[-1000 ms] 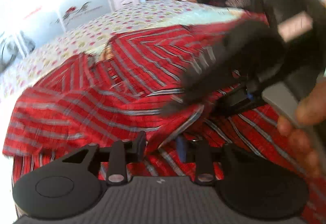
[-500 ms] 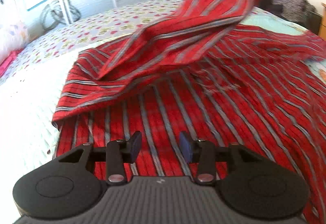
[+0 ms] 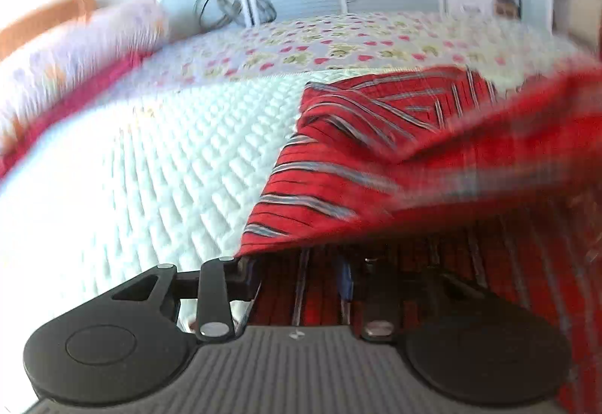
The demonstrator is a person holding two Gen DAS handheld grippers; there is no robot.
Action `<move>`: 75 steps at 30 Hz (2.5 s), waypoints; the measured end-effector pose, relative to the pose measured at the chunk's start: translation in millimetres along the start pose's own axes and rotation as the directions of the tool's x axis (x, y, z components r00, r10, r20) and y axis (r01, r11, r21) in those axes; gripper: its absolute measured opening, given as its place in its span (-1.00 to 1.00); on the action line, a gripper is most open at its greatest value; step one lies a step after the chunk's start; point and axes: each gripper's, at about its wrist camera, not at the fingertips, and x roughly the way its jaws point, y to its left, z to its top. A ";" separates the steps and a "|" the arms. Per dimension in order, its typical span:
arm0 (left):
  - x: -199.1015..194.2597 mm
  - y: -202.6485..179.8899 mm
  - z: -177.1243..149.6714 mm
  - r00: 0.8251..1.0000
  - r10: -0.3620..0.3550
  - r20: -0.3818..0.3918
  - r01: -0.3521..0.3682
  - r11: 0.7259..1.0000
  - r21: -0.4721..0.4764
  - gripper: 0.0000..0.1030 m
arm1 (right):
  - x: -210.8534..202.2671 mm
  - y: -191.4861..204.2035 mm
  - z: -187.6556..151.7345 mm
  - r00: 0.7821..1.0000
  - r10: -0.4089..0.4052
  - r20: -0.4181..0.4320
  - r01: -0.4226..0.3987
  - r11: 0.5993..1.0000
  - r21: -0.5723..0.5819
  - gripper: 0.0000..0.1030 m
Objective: Fold clothes
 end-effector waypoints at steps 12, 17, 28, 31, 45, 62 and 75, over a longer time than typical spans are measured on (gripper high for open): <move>-7.4 -20.5 -27.7 0.993 0.066 0.100 -0.076 0.992 0.096 -0.12 | -11.7 -27.4 -27.4 0.740 -0.668 0.076 0.670 0.743 0.010 -0.02; -7.1 -30.0 -30.3 0.989 0.094 0.111 -0.109 0.985 0.131 -0.09 | 107.6 84.4 -48.0 0.892 -0.449 0.052 0.391 0.707 -0.590 0.17; -1.5 -19.2 -34.9 0.992 0.039 0.117 -0.045 0.998 0.049 -0.07 | 395.5 180.3 -106.2 0.893 -0.383 -0.235 -0.081 0.378 -0.922 0.13; -2.1 -17.6 -35.6 0.992 0.033 0.120 -0.037 0.999 0.035 -0.06 | 399.9 188.5 -124.6 0.855 -0.439 -0.277 -0.123 0.346 -0.930 -0.07; -4.0 -20.0 -36.5 0.990 0.056 0.129 -0.061 0.997 0.042 -0.03 | 447.6 185.7 -146.0 0.738 -0.554 -0.385 -0.206 0.359 -0.910 -0.86; -3.3 -20.7 -36.2 0.990 0.070 0.126 -0.076 0.996 0.041 0.04 | 414.6 179.0 -98.7 0.890 -0.384 -0.244 -0.005 0.528 -0.849 -0.87; -3.6 -22.4 -36.8 0.989 0.079 0.126 -0.086 0.995 0.046 0.06 | 372.5 130.7 -90.9 0.939 -0.330 -0.093 0.164 0.670 -0.724 -0.77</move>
